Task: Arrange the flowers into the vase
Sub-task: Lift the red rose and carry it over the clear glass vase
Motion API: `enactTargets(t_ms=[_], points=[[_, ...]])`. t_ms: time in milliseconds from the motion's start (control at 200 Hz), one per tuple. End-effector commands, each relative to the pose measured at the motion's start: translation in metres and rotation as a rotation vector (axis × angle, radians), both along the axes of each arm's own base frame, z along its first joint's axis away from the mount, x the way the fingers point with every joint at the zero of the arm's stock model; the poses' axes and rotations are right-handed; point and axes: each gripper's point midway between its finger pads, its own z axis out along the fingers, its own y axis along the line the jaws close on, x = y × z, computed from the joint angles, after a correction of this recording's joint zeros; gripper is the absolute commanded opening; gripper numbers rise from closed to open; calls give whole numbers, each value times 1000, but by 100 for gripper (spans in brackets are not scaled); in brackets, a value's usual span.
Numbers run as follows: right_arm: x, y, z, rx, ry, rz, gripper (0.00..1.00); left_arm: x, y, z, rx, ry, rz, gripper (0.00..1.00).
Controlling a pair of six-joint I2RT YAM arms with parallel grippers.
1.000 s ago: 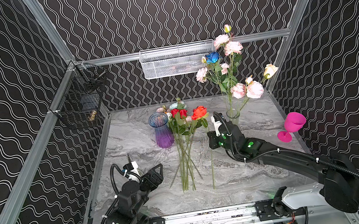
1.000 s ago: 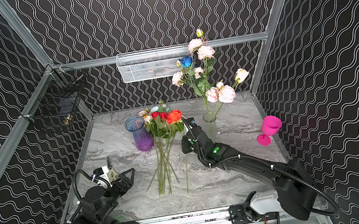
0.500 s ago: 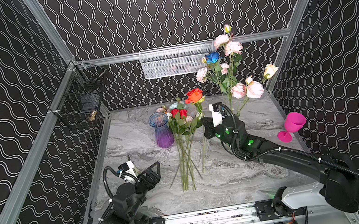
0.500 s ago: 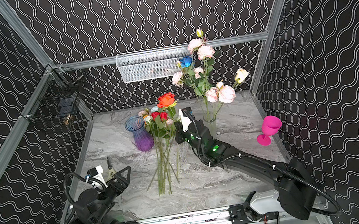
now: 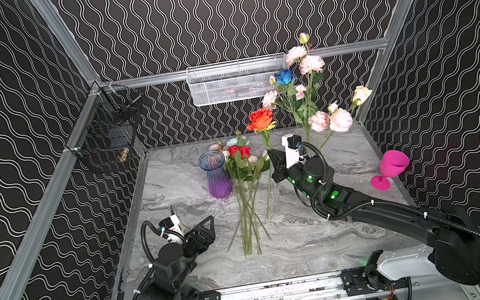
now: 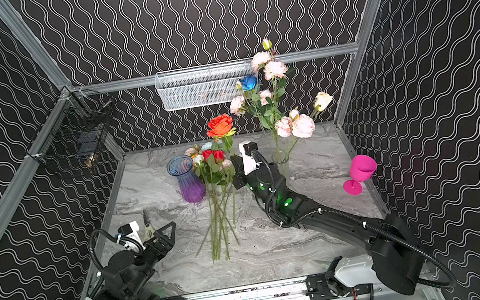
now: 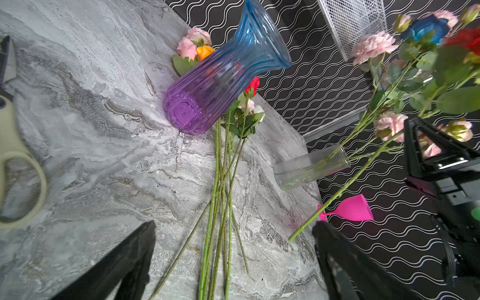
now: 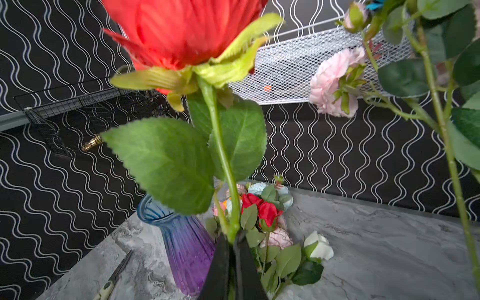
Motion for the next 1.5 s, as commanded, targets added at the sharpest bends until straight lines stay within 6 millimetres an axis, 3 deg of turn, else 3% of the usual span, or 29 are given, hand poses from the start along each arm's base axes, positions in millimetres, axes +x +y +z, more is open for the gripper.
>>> enactTargets(t_ms=[0,120,325,501,661,966,1126,1156,1171,1226,1492], points=[[1,-4,16,47,-85,-19,0,6,-10,0,3,-23,-38,97],[6,-2,15,22,-106,-40,0,13,-19,0,-9,-32,-66,97],[5,-2,33,23,-167,-40,0,23,-40,4,-113,-59,-126,96],[-6,-16,64,20,-264,-70,0,24,-69,18,-259,-97,-251,93],[-14,-34,94,8,-375,-142,0,18,-96,44,-319,-151,-410,90],[-28,-67,144,-94,-569,-322,0,25,-114,79,-353,-234,-492,89],[-17,-84,169,-197,-638,-479,0,29,-124,95,-373,-263,-535,89],[-13,-84,167,-227,-634,-491,0,30,-126,98,-376,-272,-539,89],[-14,-86,177,-216,-645,-503,0,31,-126,99,-377,-277,-540,89],[-9,-91,184,-222,-640,-521,0,34,-129,102,-375,-288,-539,89],[23,-131,184,-172,-538,-576,0,40,-147,105,-425,-293,-597,88]])
